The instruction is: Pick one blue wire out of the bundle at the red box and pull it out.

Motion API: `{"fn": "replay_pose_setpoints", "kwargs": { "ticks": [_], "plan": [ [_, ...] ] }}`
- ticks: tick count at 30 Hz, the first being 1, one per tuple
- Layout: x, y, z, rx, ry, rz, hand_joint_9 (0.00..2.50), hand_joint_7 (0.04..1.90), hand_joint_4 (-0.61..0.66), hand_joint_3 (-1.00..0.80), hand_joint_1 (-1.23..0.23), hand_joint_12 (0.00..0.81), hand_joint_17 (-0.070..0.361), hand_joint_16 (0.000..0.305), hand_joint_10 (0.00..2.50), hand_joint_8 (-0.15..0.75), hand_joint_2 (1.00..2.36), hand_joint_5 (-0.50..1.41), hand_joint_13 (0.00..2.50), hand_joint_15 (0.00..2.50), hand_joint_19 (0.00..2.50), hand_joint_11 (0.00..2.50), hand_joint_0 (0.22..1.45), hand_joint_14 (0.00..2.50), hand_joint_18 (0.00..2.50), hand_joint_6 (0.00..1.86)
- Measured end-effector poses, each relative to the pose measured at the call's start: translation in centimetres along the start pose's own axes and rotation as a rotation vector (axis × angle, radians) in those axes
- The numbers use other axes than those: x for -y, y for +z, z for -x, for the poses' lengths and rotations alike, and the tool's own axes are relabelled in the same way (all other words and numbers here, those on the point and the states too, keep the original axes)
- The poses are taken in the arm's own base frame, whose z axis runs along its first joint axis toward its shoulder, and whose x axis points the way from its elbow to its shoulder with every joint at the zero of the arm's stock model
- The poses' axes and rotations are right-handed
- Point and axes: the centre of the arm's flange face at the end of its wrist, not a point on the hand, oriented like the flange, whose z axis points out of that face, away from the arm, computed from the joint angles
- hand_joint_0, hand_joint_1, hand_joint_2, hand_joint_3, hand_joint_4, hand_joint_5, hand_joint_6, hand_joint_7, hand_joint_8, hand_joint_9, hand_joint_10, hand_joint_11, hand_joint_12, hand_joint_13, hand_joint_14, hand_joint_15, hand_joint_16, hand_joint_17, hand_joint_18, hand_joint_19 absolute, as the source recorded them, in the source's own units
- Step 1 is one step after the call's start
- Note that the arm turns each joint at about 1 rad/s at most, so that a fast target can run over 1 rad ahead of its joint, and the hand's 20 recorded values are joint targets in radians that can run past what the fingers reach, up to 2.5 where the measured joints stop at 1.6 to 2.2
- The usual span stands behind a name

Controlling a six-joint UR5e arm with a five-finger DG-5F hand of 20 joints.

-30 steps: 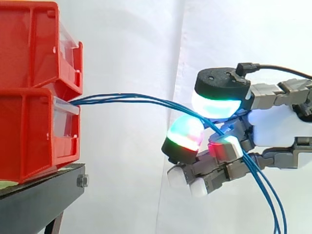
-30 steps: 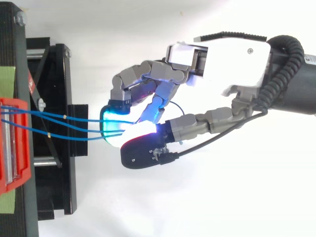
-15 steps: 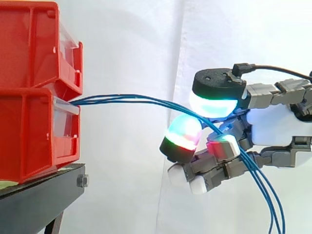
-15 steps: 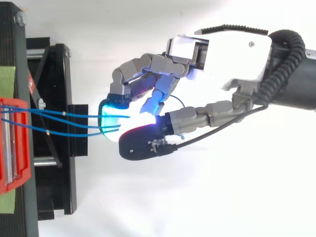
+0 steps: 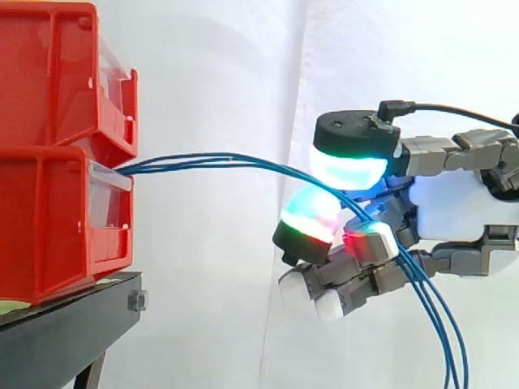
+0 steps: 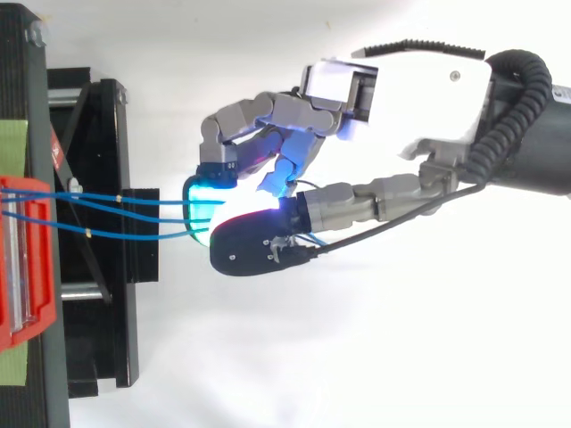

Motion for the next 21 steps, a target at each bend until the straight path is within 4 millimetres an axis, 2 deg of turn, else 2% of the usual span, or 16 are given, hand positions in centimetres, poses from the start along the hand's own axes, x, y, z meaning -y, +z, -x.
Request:
{"fn": "replay_pose_setpoints", "kwargs": {
  "ticks": [5,10,11,15,21],
  "plan": [
    [-0.07,0.04,0.02,0.001,-0.002,0.005,1.24,1.22,0.29,-0.09,-0.66,0.421,0.154,0.068,0.03,0.308,1.01,-0.05,0.64,0.39,0.54,0.89,0.59,0.02,0.51,0.57],
    [-0.09,0.06,0.01,0.001,-0.002,0.005,1.21,1.06,0.27,-0.11,-0.75,0.421,0.15,0.067,0.03,0.309,1.01,-0.08,0.62,0.4,0.54,0.97,0.58,0.02,0.49,0.66],
    [-0.11,0.06,0.0,0.0,-0.002,0.006,1.19,0.92,0.25,-0.12,-0.82,0.411,0.143,0.063,0.03,0.295,1.02,-0.11,0.61,0.41,0.54,1.0,0.58,0.02,0.48,0.76],
    [-0.13,0.07,-0.04,-0.002,-0.001,0.006,1.16,0.89,0.22,-0.18,-0.89,0.376,0.127,0.057,0.03,0.264,1.02,-0.12,0.58,0.41,0.56,1.07,0.6,0.02,0.44,0.78],
    [-0.12,0.08,-0.03,-0.003,-0.001,0.006,1.09,0.84,0.24,-0.25,-0.93,0.371,0.127,0.057,0.03,0.259,1.02,-0.13,0.54,0.41,0.53,1.01,0.62,0.02,0.43,0.8]
  ]
}}
